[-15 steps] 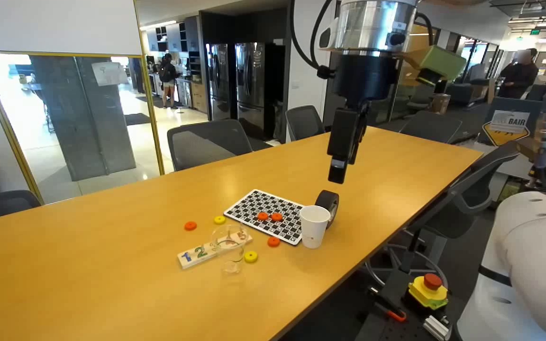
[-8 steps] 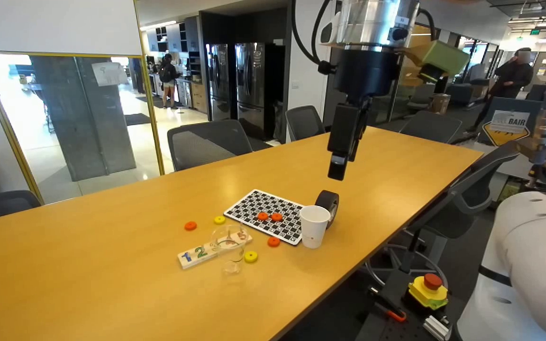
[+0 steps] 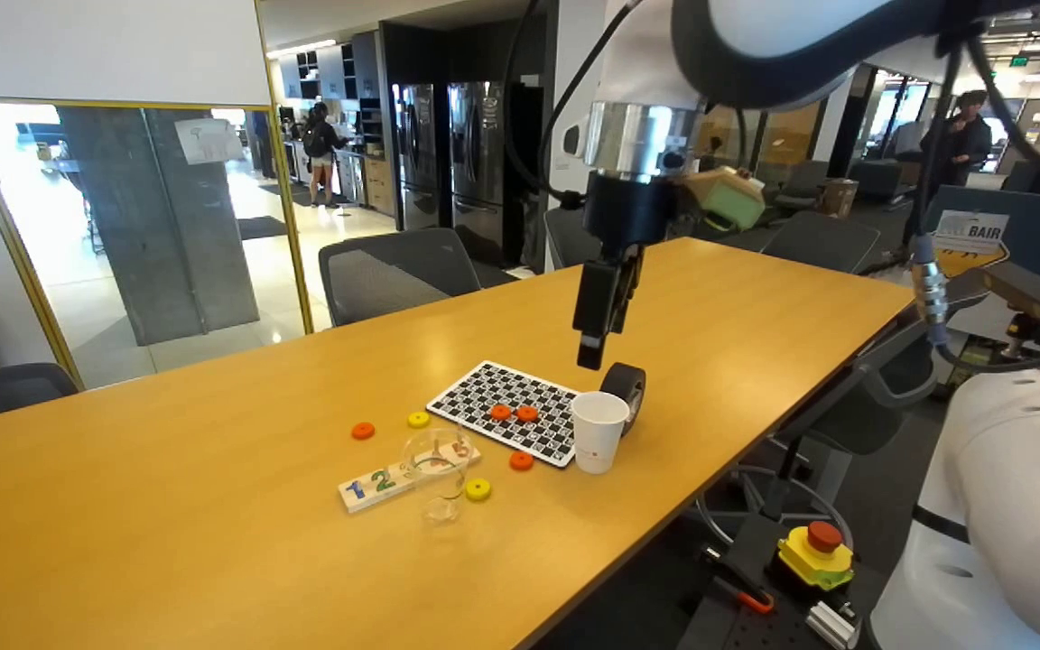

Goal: Put the orange rings in the white cup and put the yellow rings in the clear cup

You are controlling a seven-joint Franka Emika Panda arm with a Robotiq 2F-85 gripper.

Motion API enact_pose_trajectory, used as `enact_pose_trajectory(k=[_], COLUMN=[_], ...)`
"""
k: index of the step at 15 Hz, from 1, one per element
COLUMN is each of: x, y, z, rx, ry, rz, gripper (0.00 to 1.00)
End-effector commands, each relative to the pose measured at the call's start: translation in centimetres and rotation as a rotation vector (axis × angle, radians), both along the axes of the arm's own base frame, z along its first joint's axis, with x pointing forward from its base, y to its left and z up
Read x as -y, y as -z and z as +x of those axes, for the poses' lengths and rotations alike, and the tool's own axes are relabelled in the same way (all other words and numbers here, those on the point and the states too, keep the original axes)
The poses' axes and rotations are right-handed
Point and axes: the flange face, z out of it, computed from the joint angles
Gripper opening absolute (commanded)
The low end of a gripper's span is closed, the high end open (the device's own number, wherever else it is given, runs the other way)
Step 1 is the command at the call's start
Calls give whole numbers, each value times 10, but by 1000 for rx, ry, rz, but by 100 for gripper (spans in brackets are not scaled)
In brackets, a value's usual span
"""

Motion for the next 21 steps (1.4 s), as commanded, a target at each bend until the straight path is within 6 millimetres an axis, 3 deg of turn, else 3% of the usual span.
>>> enact_pose_trajectory(k=[1,4,9,21], x=[18,28,26,1], y=[31,61,112,226], z=[49,83,112,139], rx=[22,53,124,52], ry=[-194,-315,-429,-574], rz=[-53,-66,-43,15], gripper=[100,100,100,100])
